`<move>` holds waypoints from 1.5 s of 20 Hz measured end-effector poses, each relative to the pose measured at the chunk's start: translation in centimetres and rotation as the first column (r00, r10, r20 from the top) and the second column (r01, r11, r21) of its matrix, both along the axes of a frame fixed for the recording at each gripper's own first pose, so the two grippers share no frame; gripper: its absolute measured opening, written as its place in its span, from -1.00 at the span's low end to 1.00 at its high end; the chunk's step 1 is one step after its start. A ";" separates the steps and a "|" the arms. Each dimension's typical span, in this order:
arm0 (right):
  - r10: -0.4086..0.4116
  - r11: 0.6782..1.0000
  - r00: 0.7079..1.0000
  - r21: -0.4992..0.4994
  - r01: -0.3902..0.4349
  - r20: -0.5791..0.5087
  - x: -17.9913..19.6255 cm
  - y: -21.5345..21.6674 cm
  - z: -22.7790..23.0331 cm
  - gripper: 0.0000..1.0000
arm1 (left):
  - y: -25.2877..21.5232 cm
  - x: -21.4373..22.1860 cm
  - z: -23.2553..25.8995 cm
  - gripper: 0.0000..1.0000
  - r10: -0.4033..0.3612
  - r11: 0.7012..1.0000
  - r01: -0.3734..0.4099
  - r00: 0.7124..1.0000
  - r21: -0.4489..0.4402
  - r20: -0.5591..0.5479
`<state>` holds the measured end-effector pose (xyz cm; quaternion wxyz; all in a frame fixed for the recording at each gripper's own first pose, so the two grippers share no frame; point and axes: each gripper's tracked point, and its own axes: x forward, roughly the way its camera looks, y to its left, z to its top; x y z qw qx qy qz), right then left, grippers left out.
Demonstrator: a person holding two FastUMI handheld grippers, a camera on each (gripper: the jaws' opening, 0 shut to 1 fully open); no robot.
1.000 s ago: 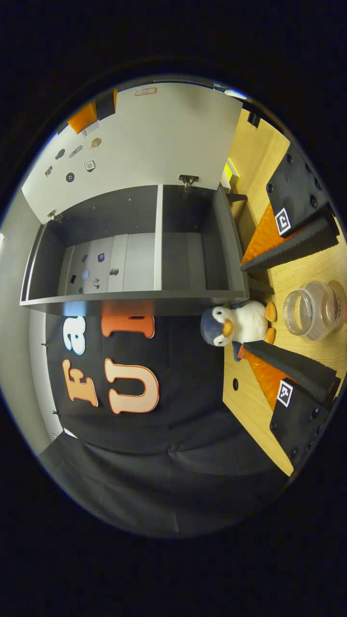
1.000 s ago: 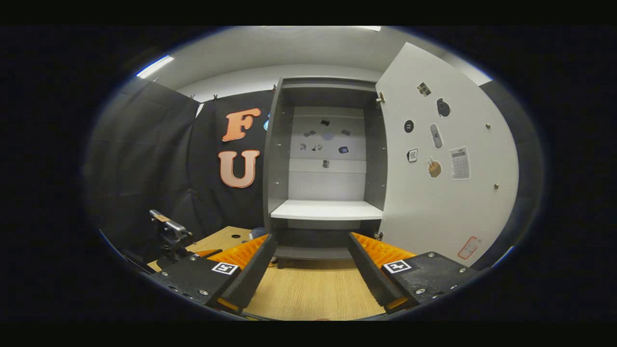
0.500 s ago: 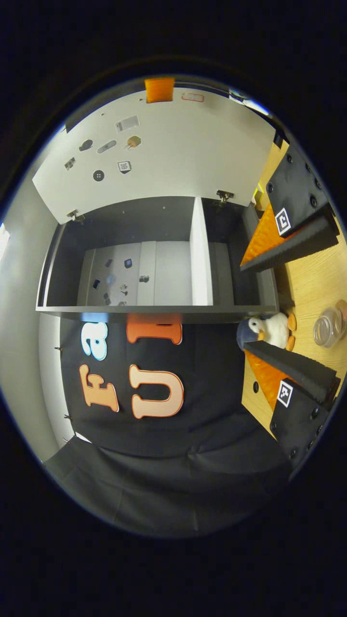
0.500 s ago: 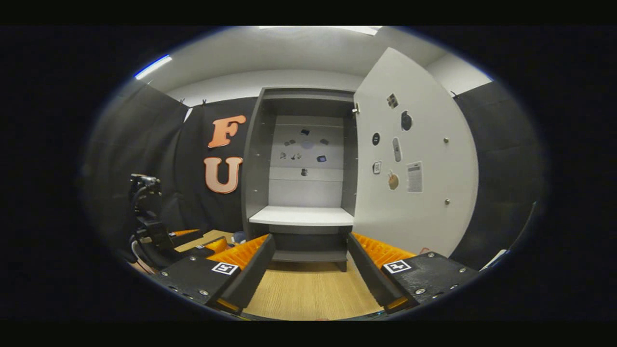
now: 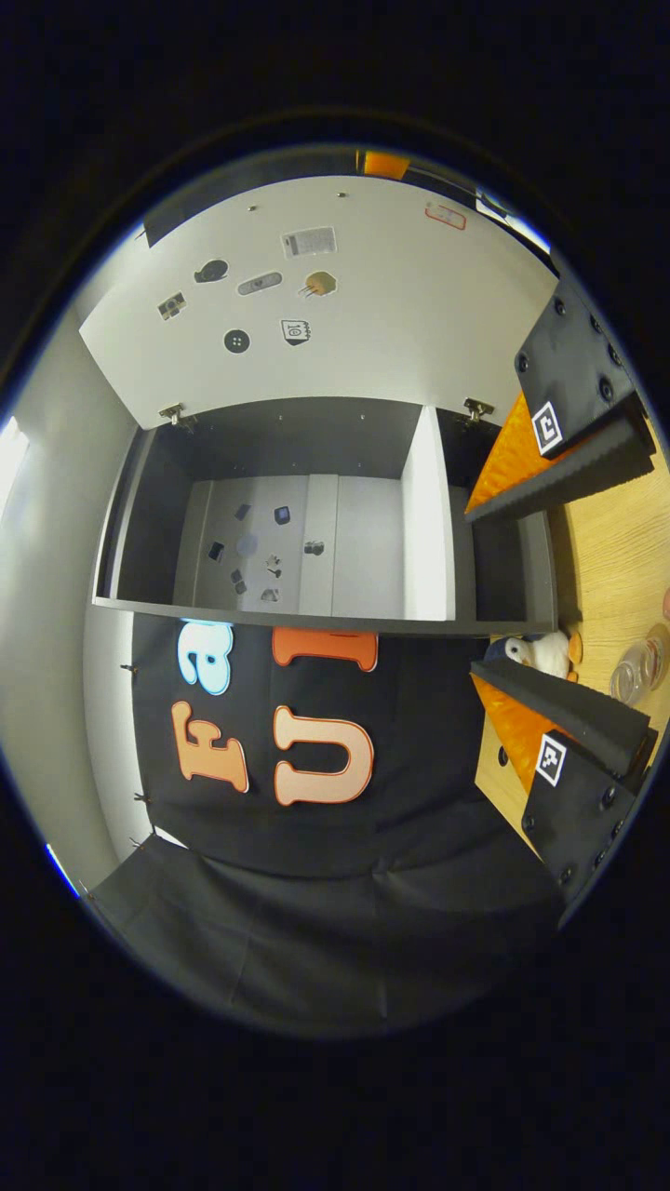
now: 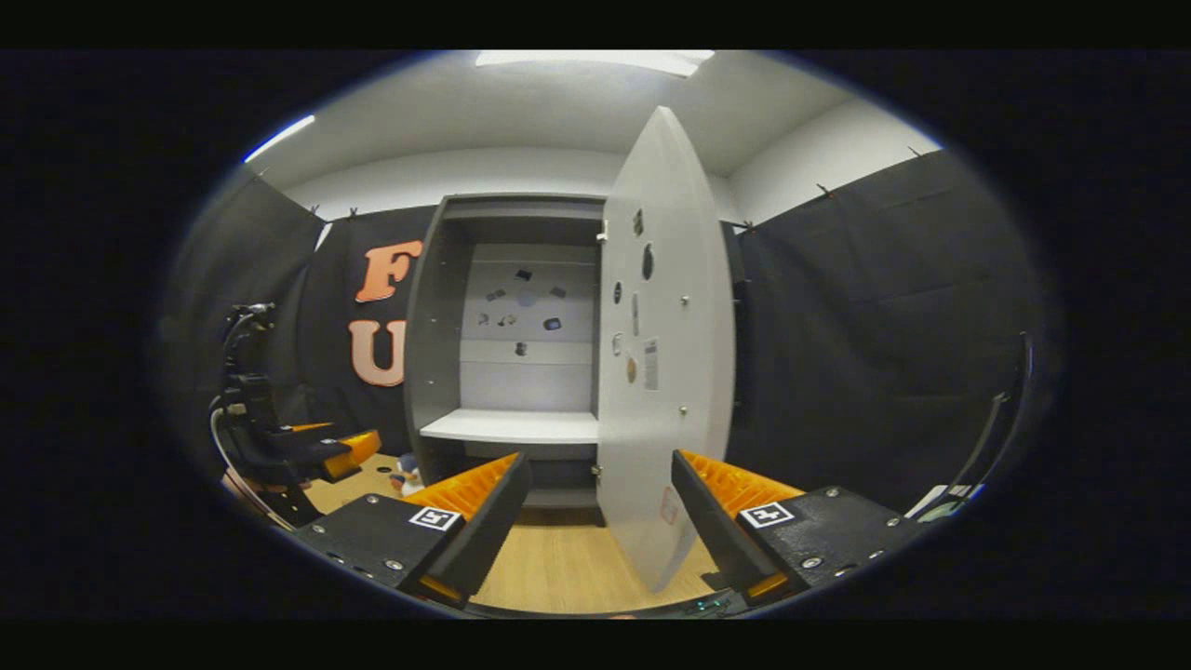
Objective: Open the cabinet door with the right hand, grasp the bottle in the cabinet with the left hand and place it on the coaster, then close the cabinet door with the right hand.
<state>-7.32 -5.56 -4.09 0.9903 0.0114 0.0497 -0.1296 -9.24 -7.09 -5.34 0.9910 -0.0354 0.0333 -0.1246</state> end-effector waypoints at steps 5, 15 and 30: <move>-0.198 0.979 0.980 -0.052 0.198 -0.003 -2.8 -8.4 0.1 0.86 | -0.5 -0.6 0.6 0.87 -0.009 1.000 0.008 1.000 -0.024 -0.026; -0.143 0.990 0.990 -0.020 0.143 0.001 0.2 -9.4 0.4 0.77 | 0.5 -0.7 3.0 0.87 0.011 0.999 -0.011 1.000 -0.030 0.007; 0.192 0.973 0.981 0.123 -0.193 0.024 6.6 4.7 0.9 0.62 | 4.9 2.7 2.7 0.87 0.071 0.997 -0.071 0.997 -0.039 0.013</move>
